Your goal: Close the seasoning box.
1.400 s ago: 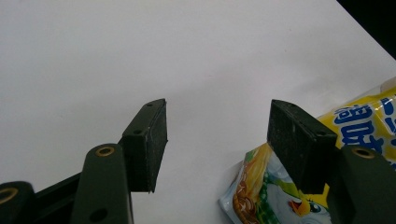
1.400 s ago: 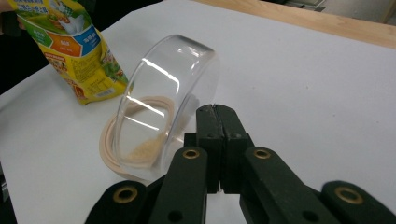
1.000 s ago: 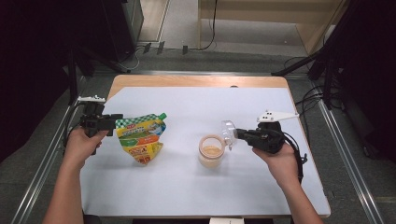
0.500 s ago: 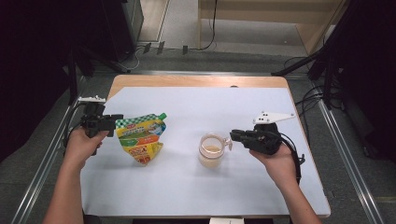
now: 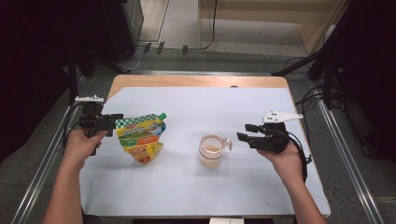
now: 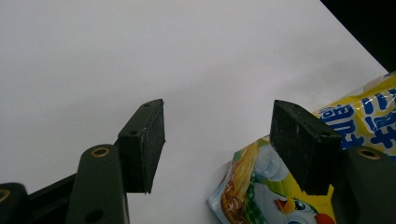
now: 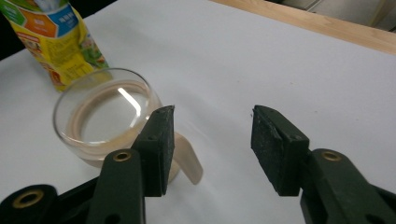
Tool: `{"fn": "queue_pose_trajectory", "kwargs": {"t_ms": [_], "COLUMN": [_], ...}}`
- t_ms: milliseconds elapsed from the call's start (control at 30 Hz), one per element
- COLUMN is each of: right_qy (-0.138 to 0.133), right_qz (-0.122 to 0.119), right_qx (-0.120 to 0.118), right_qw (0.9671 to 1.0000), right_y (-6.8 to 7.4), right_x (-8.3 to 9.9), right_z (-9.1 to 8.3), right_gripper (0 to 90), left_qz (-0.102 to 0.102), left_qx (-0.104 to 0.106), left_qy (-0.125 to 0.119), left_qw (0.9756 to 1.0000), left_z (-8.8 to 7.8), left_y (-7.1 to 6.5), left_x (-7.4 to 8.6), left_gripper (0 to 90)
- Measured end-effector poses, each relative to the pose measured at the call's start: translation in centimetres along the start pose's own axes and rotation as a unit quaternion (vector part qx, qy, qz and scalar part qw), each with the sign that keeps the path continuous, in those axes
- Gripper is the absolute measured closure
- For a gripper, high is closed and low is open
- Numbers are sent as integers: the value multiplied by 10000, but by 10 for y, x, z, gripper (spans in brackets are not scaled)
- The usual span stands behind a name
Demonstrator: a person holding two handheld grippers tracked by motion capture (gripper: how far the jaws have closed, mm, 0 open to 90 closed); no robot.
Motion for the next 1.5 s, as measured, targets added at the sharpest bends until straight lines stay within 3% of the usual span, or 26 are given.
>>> {"fn": "queue_pose_trajectory", "kwargs": {"t_ms": [233,300,567,733,800,900,1300,1400,1500], "right_qy": [-124,-178,-99,37,91,146,317,306,325], "right_qz": [73,102,390,224,278,334,501,532,556], "right_qx": [90,226,430,682,769,674,856,872,885], "right_qw": [9999,9995,9983,9974,9966,9971,9946,9943,9940], "right_y": [-14,-18,-38,-48,-52,-56,-66,-67,-68], "right_x": [9,12,28,40,44,46,52,53,53], "right_z": [-2,1,7,9,10,11,11,11,11], "right_gripper": [434,394,302,266,266,194,206,206,206], "left_qz": [43,42,-5,92,67,52,-44,16,-99], "left_qx": [-90,-73,-76,-166,-155,-141,-90,-84,-4], "left_qy": [73,60,48,89,109,82,-96,-171,-113], "left_qw": [9999,9999,10000,9998,9998,9999,9999,9998,9999], "left_z": [1,1,2,5,6,6,6,5,6], "left_y": [1,1,3,6,7,9,16,17,18], "left_x": [1,2,4,7,8,9,12,12,13], "left_gripper": [364,365,365,365,365,365,307,295,289]}}
Point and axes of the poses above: each handheld gripper's, and its own axes: z roughly forward along the jaws, x roughly out of its underside, y roughly to its left, the point moved 2 cm from there along z, roughly forward along the jaws, and after that the axes turned 4 degrees about -y, right-handed, at the moved point
